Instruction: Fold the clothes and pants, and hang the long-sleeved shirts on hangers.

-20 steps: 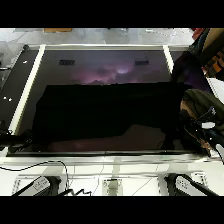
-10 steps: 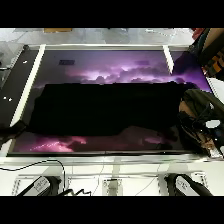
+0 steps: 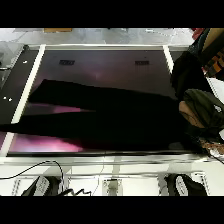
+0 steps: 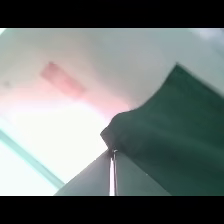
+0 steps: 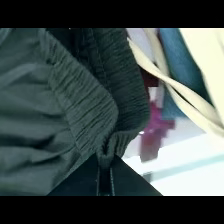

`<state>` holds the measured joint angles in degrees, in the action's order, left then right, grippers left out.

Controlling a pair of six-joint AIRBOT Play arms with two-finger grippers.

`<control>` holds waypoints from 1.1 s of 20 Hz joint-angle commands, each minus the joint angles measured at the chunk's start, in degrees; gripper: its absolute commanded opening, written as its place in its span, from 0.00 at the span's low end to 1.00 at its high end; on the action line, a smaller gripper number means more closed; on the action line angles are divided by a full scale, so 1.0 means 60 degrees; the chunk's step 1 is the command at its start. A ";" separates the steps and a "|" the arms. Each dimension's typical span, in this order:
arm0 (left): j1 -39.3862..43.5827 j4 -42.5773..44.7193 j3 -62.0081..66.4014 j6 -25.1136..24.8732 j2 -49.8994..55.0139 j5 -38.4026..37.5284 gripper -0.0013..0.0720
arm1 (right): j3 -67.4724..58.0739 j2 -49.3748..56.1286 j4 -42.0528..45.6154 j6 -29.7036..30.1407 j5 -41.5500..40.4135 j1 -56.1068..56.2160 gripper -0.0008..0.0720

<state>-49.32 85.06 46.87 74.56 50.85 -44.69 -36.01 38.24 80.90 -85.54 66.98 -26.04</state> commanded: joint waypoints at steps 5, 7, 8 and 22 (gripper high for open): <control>-0.0484 0.0066 0.0022 0.0106 -0.0066 0.0025 0.03 | -0.0160 -0.2065 0.1155 -0.0168 0.2222 -0.0007 0.05; -0.0437 -0.0040 0.0022 0.0106 0.0033 0.0029 0.03 | -0.0160 -0.2331 0.1464 -0.0164 0.2925 -0.0007 0.05; -0.0401 -0.0036 0.0025 0.0106 0.0029 0.0095 0.03 | -0.0160 -0.2586 0.1614 -0.0164 0.3118 -0.0007 0.05; 0.4266 0.0193 0.4011 0.2062 0.3996 0.0841 0.02 | -0.1388 -0.1330 0.1373 -0.1479 -0.0051 -0.0004 0.05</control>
<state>-30.52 85.06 62.15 82.83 66.70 -39.68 -43.90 25.63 90.78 -92.07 74.87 -26.04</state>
